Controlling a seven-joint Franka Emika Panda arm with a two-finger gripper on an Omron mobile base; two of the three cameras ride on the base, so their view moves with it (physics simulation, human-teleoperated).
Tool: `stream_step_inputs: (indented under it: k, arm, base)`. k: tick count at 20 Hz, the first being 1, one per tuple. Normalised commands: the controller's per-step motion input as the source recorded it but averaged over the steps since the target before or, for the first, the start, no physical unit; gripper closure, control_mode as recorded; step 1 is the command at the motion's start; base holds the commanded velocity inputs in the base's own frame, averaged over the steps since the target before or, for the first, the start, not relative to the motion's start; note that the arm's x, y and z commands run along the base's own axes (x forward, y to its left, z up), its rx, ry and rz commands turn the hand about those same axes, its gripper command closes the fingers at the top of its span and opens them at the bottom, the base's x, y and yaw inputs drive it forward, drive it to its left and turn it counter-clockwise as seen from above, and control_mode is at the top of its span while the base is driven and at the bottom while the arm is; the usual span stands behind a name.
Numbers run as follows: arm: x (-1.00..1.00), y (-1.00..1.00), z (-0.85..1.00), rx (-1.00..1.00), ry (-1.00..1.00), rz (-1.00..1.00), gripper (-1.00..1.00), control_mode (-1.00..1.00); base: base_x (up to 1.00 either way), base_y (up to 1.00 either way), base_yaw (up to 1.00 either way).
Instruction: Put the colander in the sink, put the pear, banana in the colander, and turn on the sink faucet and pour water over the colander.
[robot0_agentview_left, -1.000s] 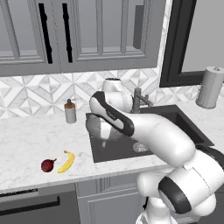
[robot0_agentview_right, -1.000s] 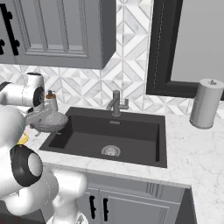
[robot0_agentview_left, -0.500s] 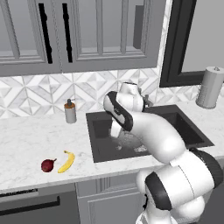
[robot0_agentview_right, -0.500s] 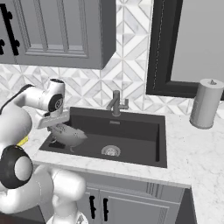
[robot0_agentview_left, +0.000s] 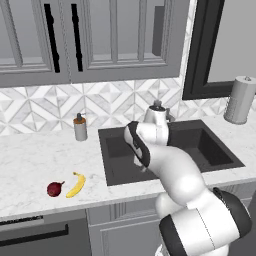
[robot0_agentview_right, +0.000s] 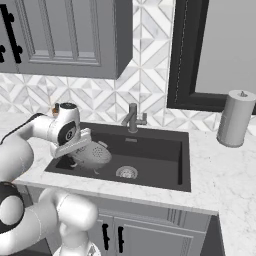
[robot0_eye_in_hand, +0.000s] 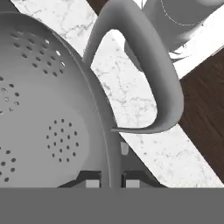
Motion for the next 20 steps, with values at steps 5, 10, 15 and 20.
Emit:
stream_step_inputs:
  k: [5,10,15,20]
  arm:
    - [0.67,0.01,0.14,-0.23,0.01,-0.55,1.0,-1.0]
    - [0.85,0.2,0.18,-0.19,0.08,-0.66,1.0,-1.0]
    - [0.58,0.25,0.0,-0.15,0.0,-0.69,1.0,-1.0]
    - [0.29,0.36,0.02,-0.09,0.03,-0.65,1.0,-1.0]
  base:
    - [0.0,0.0,0.0]
    - [0.0,0.0,0.0]
    - [0.0,0.0,0.0]
    - [0.0,0.0,0.0]
